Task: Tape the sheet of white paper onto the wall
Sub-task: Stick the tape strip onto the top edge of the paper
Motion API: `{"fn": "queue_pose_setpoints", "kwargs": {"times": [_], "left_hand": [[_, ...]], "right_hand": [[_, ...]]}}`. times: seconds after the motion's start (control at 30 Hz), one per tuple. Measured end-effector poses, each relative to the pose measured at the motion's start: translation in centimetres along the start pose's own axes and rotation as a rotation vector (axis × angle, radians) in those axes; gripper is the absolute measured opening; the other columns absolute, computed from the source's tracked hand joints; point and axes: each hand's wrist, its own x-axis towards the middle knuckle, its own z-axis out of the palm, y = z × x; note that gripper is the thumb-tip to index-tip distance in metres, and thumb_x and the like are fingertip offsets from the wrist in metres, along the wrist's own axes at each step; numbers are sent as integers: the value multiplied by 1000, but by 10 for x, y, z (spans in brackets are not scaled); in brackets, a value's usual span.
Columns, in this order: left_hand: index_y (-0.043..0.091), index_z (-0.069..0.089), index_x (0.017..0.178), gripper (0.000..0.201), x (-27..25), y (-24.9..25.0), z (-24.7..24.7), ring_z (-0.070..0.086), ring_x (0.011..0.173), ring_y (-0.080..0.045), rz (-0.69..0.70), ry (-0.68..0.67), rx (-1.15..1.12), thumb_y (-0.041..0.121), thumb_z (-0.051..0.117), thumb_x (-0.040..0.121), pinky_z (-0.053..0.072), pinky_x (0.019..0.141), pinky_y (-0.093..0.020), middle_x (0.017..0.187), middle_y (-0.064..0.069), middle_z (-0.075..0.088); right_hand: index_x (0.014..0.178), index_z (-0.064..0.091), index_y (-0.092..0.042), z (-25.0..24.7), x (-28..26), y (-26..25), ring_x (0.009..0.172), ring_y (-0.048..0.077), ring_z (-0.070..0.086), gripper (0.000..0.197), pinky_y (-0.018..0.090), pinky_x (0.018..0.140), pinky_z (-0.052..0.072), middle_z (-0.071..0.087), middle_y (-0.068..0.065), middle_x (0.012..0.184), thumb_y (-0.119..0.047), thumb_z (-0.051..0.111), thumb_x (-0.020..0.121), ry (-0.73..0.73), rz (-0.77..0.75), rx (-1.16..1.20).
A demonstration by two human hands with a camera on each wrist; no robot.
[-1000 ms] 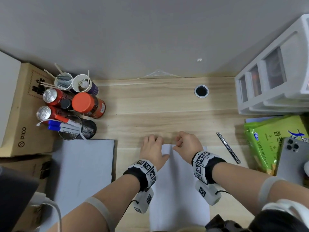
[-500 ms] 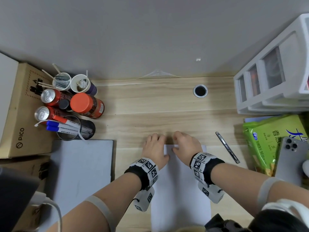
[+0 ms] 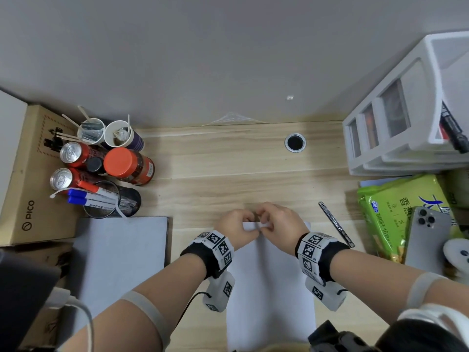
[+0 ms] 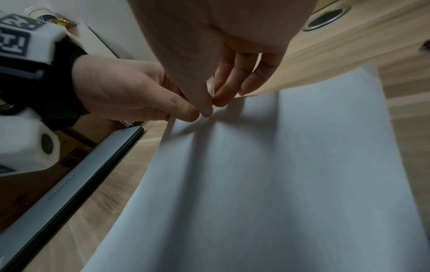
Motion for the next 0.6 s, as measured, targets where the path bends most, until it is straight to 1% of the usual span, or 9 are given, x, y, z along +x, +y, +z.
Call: {"fn": "queue_pose_setpoints", "kwargs": {"times": [0.07,0.17,0.2,0.27,0.3,0.33,0.37,0.47,0.6], "left_hand": [[18,71,77,9,0,3,-4,57,63,-14,20,-25,-37,27,69,75,57,67,-44,74,-9,70],[19,74,77,10,-4,11,-7,59,63,-20,41,-55,-88,26,66,77,55,64,-41,76,-15,71],[19,74,76,12,-7,14,-8,59,63,-18,51,-55,-106,27,66,77,55,63,-40,77,-15,72],[18,74,75,17,-10,21,-8,56,64,-10,51,-47,-151,33,66,76,50,62,-32,74,-11,71],[17,74,74,19,-12,24,-9,55,63,-6,48,-38,-174,35,68,77,47,63,-27,69,-6,69],[16,74,73,17,-14,26,-9,54,62,-3,50,-27,-186,31,69,79,45,63,-22,65,2,66],[15,74,72,14,-15,28,-9,54,61,-2,55,-12,-184,26,70,81,44,64,-20,63,7,64],[14,73,70,9,-20,32,-9,52,58,-5,55,19,-163,20,70,76,45,61,-24,60,10,60],[11,73,67,11,-33,43,-11,53,57,-8,96,20,-162,20,68,70,46,58,-26,60,5,61]], "right_hand": [[105,57,-25,-4,-3,1,70,12,51,33,31,68,49,59,-13,85,-11,64,76,13,-17,4],[107,57,-24,-13,-10,-1,75,14,55,31,31,71,49,58,-14,86,-14,65,78,29,-24,-8],[107,57,-24,-16,-13,-2,79,16,57,32,32,72,49,57,-14,87,-15,66,78,34,-25,-14],[108,57,-23,-20,-18,-3,85,17,60,33,32,75,50,58,-13,88,-15,65,77,43,-36,-19],[108,57,-23,-21,-20,-4,86,18,61,33,33,76,50,58,-13,88,-14,64,77,47,-44,-24],[109,57,-23,-23,-23,-6,87,18,61,33,33,77,51,59,-12,89,-14,64,77,51,-51,-30],[109,57,-23,-24,-25,-8,87,19,62,33,33,77,51,62,-10,91,-14,64,78,54,-56,-37],[112,56,-22,-30,-32,-12,89,21,63,33,33,78,50,68,-3,102,-19,65,80,76,-69,-58],[112,53,-26,-38,-45,-14,88,20,63,37,36,78,52,67,-7,100,-22,64,77,95,-57,-68]]}}
